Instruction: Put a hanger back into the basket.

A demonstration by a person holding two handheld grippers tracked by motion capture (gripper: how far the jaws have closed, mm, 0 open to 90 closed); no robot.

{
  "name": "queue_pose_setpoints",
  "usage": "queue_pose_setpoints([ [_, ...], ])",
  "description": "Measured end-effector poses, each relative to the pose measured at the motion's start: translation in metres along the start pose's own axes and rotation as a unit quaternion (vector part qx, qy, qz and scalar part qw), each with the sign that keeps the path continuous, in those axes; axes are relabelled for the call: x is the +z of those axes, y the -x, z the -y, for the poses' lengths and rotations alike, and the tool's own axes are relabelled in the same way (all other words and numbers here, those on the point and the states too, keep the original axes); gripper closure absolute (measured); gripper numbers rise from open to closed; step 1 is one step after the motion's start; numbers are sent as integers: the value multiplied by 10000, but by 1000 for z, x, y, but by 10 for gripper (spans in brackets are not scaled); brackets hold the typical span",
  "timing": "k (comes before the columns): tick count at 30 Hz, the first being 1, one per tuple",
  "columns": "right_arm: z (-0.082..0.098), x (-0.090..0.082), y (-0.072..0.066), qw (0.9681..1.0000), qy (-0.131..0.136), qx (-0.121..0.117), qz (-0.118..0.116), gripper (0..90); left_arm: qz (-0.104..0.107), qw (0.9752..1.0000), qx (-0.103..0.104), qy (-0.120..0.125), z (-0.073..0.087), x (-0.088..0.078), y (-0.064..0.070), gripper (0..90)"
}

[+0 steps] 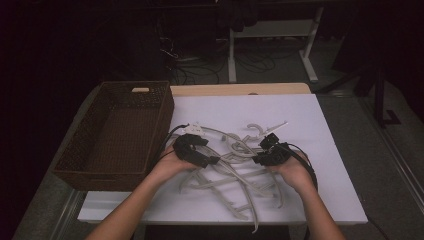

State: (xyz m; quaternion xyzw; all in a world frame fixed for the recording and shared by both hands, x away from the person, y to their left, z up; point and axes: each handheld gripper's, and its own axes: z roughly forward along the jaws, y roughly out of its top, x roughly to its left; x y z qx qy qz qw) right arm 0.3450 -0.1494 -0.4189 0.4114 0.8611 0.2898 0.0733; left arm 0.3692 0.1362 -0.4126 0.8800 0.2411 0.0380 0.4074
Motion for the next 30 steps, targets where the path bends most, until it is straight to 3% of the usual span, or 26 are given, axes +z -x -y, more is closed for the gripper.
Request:
queue_pose_setpoints([
  [11,1,-10,13,9992,56,-293,-280,803,-44,9999,59,75,-6,-4,2,151],
  [14,1,-15,20,9987,76,-342,-362,805,-146,9998,146,84,-10,-8,2,151],
  [18,2,-23,27,9972,136,-414,-615,805,-217,9994,220,137,-17,-11,2,156],
  [23,3,-33,29,9936,149,-729,-853,804,-343,9985,394,163,-28,-13,2,168],
  [26,3,-38,27,9909,120,-918,-974,804,-292,9983,482,167,-33,-16,2,216],
  [30,3,-42,25,9866,95,-1138,-1169,804,-228,9973,701,-61,-33,-13,4,268],
])
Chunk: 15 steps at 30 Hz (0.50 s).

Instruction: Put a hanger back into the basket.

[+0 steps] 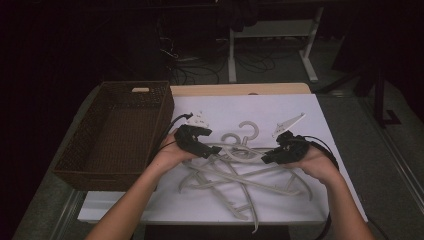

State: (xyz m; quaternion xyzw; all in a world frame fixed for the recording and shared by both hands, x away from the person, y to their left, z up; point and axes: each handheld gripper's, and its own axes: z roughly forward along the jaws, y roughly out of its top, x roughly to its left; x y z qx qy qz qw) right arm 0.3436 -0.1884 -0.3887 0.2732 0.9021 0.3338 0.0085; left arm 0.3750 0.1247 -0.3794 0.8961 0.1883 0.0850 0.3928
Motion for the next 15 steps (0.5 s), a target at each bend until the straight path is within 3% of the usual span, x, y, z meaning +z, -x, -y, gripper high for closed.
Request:
queue_pose_setpoints([
  [5,-5,-4,-3,9996,-88,-238,-135,804,214,9987,315,-347,2,5,5,380],
  [8,-9,-5,-4,9992,-148,-351,-157,805,318,9976,422,-443,4,6,8,473],
  [15,-15,-5,-4,9982,-132,-438,-382,805,382,9956,615,-600,6,8,11,594],
])
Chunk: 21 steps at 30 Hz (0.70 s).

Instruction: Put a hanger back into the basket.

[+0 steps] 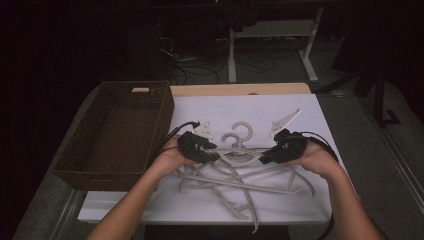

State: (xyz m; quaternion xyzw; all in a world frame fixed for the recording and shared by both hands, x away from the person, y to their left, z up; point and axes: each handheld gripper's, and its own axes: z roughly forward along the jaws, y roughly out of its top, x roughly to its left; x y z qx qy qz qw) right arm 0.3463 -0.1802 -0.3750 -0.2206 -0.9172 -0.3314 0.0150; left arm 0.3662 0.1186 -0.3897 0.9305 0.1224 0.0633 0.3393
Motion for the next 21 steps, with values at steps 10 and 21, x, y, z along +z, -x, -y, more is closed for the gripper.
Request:
queue_pose_setpoints([
  [10,-3,3,4,9999,-64,-44,-118,802,56,9999,129,-55,0,-2,2,763],
  [21,-2,6,15,9999,-121,-22,-74,717,356,9991,241,-28,3,-5,9,818],
])
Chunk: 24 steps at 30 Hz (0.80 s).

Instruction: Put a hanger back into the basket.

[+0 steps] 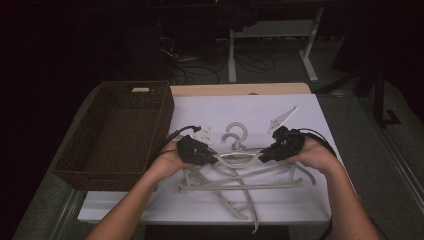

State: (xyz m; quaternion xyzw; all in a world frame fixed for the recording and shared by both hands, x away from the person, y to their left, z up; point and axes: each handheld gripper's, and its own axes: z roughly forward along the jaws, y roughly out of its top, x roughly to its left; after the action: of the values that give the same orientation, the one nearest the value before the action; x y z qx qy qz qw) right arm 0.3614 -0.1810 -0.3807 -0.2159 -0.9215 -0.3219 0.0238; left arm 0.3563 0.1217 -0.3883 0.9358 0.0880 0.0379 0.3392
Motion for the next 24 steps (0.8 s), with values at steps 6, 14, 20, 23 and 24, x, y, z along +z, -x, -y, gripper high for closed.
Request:
queue_pose_setpoints([
  [6,0,-2,4,9997,123,169,157,560,-58,9998,-115,134,0,-6,1,820],
  [14,-1,-24,5,9942,902,483,321,364,-327,9994,-98,-27,-4,-14,3,821],
  [20,-2,-34,4,9926,972,502,530,297,-488,9985,-263,-21,-10,-23,2,821],
  [23,0,-39,4,9911,1032,533,656,270,-626,9973,-382,8,-15,-33,1,821],
  [24,0,-41,4,9903,1054,557,717,268,-666,9970,-383,-35,-17,-37,0,821],
])
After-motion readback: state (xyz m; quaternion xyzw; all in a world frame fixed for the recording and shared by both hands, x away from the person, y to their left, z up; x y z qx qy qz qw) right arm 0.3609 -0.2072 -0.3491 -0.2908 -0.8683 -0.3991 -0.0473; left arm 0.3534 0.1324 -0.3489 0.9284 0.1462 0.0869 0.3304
